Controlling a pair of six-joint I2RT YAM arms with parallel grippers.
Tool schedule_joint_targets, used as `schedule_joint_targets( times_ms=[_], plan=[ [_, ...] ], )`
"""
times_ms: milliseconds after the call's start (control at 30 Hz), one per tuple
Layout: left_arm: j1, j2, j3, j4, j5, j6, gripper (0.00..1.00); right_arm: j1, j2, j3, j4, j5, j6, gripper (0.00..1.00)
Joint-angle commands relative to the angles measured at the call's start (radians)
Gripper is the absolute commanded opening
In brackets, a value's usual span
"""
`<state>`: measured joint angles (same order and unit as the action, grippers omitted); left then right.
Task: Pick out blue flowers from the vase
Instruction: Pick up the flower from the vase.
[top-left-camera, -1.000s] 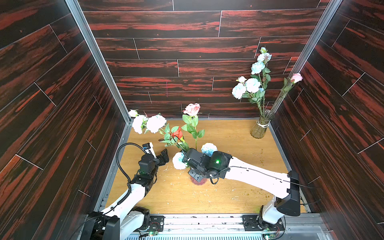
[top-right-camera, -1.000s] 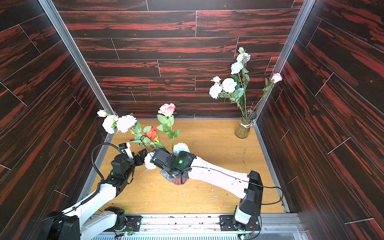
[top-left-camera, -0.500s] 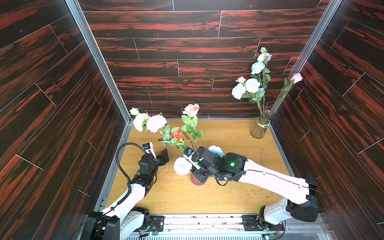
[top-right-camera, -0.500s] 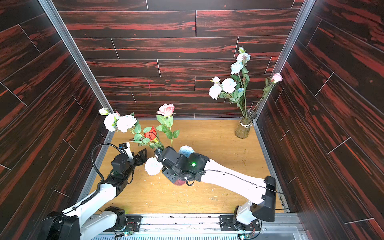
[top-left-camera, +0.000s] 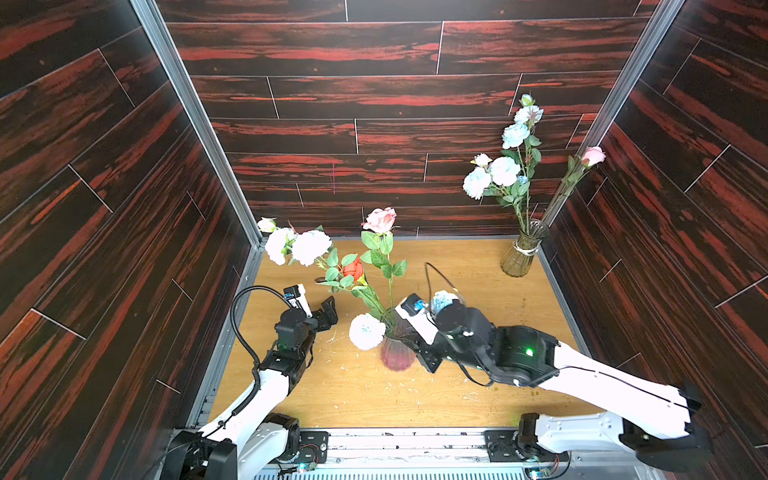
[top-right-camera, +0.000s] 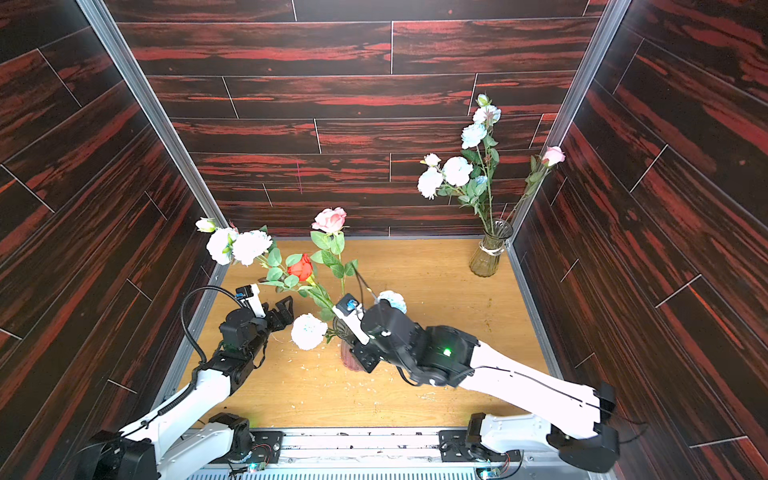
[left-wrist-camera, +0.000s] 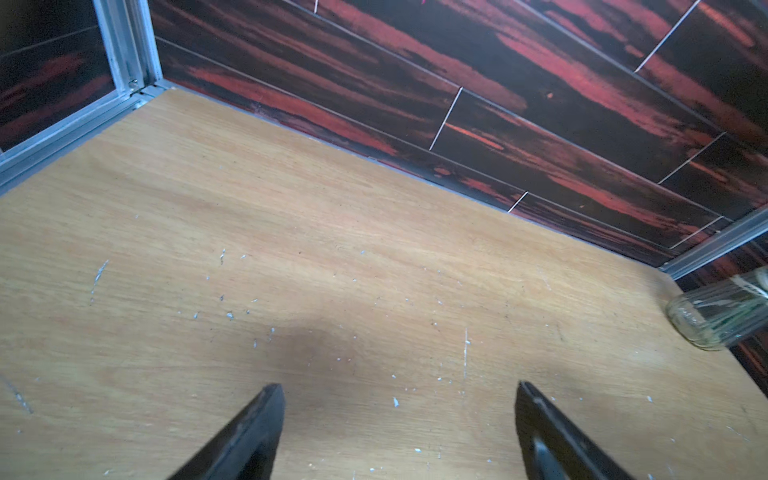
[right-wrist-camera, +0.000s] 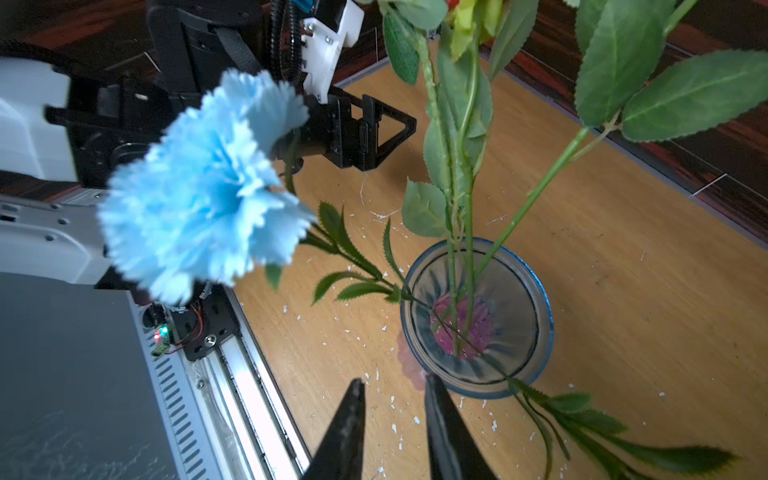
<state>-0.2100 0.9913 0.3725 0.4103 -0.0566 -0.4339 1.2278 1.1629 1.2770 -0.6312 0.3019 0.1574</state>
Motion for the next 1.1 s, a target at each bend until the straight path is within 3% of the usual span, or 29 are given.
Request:
schedule_joint_targets(
  times_ms=[0, 33, 100, 200, 233, 333, 467, 733, 900, 1067],
  plan=[
    [-0.029, -0.044, -0.016, -0.043, 0.017, 0.023, 0.87, 0.005, -0.029, -0.042, 0.121, -0.066, -0.022, 0.31],
    [-0.041, -0.052, -0.016, -0.053, 0.016, 0.027, 0.87, 0.004, -0.03, -0.051, 0.14, -0.088, -0.025, 0.31],
    [-0.071, -0.075, -0.017, -0.076, 0.011, 0.036, 0.86, 0.005, -0.024, -0.084, 0.178, -0.129, -0.022, 0.13],
    [-0.105, -0.116, -0.029, -0.096, 0.019, 0.046, 0.84, 0.004, -0.015, -0.119, 0.226, -0.173, -0.022, 0.05],
    [-0.11, -0.133, -0.037, -0.103, 0.021, 0.046, 0.83, 0.005, -0.016, -0.131, 0.234, -0.18, -0.022, 0.06],
    [-0.125, -0.206, -0.061, -0.131, 0.03, 0.032, 0.81, 0.005, -0.035, -0.177, 0.274, -0.177, -0.026, 0.35],
    [-0.153, -0.323, -0.091, -0.198, 0.058, 0.013, 0.75, 0.005, -0.118, -0.276, 0.35, -0.16, -0.053, 0.48],
    [-0.258, -0.575, -0.104, -0.381, 0.079, -0.027, 0.7, 0.005, -0.115, -0.353, 0.398, -0.081, -0.075, 0.49],
    [-0.319, -0.556, -0.016, -0.443, 0.158, 0.002, 0.7, 0.003, -0.097, -0.373, 0.453, -0.079, -0.076, 0.49],
    [-0.406, -0.548, 0.052, -0.486, 0.147, 0.025, 0.7, -0.006, -0.128, -0.395, 0.484, -0.075, -0.064, 0.48]
  ],
)
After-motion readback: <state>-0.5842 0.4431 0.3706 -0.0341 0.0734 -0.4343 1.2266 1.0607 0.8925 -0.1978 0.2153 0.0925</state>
